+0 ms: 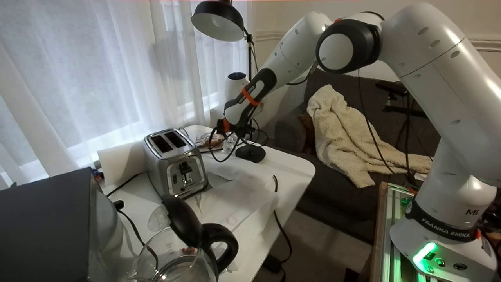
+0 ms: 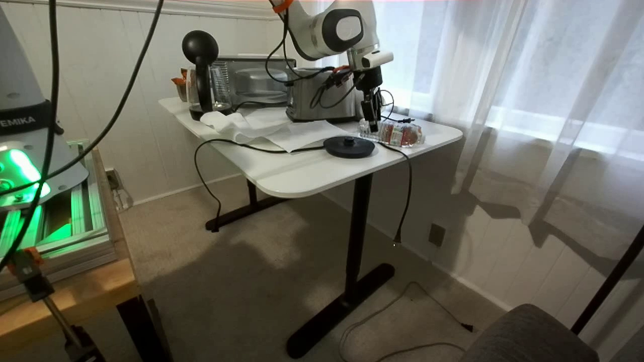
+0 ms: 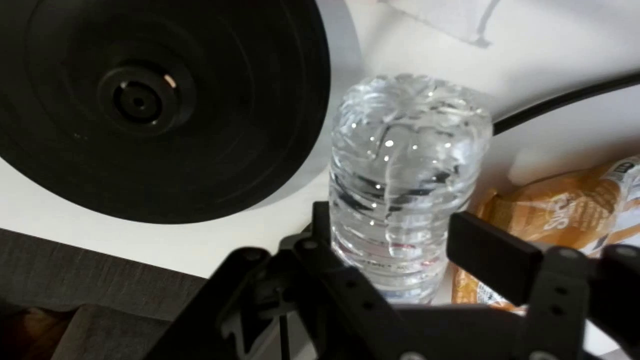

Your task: Pick up the water bottle and place it on the left side of the toaster on the table

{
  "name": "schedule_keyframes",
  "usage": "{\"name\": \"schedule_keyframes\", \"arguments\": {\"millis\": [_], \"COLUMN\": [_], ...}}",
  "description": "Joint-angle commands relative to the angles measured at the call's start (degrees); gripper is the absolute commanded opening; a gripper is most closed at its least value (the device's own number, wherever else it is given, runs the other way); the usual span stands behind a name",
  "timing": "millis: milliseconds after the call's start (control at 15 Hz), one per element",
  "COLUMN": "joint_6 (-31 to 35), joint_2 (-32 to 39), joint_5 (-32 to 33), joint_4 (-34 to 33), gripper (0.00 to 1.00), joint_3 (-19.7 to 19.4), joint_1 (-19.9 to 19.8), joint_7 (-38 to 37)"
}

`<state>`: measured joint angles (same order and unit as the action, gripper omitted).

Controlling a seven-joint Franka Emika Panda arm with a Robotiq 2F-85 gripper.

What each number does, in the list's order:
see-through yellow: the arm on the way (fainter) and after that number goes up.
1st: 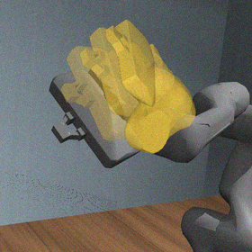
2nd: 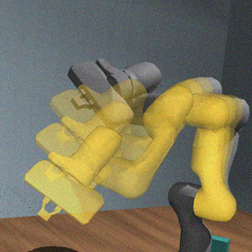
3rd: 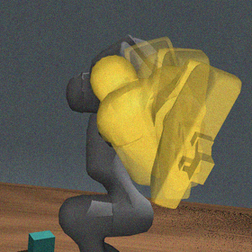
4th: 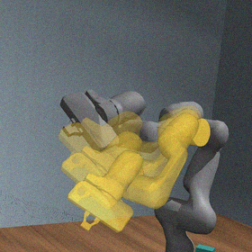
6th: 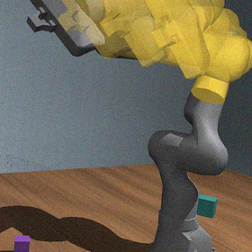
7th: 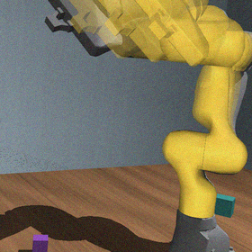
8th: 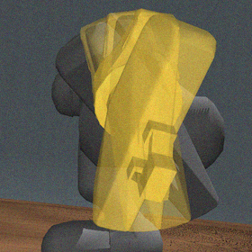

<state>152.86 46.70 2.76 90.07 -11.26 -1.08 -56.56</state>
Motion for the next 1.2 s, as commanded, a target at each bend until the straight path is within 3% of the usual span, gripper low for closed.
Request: {"name": "schedule_keyframes", "arguments": {"millis": [0,67,200,400,533,600,667,1133], "joint_6": [0.3,0.2,0.2,0.1,0.0,0.0,-0.1,0.3], "joint_2": [2.2,2.4,2.7,3.3,3.7,3.9,4.1,5.0], "joint_5": [-2.2,-2.3,-2.4,-2.6,-2.7,-2.7,-2.7,-5.3], "joint_4": [-2.2,-2.3,-2.4,-2.8,-3.1,-3.3,-3.5,-4.5], "gripper": [0.51,0.77,0.78,0.98,1.00,0.92,0.91,1.00], "joint_3": [-0.6,-0.8,-0.9,-0.9,-0.9,-0.9,-0.8,1.4], "joint_1": [0.1,0.1,0.0,0.0,-0.1,-0.2,-0.2,-1.4], "joint_7": [2.1,2.2,2.3,2.5,2.6,2.7,2.8,6.6]}}
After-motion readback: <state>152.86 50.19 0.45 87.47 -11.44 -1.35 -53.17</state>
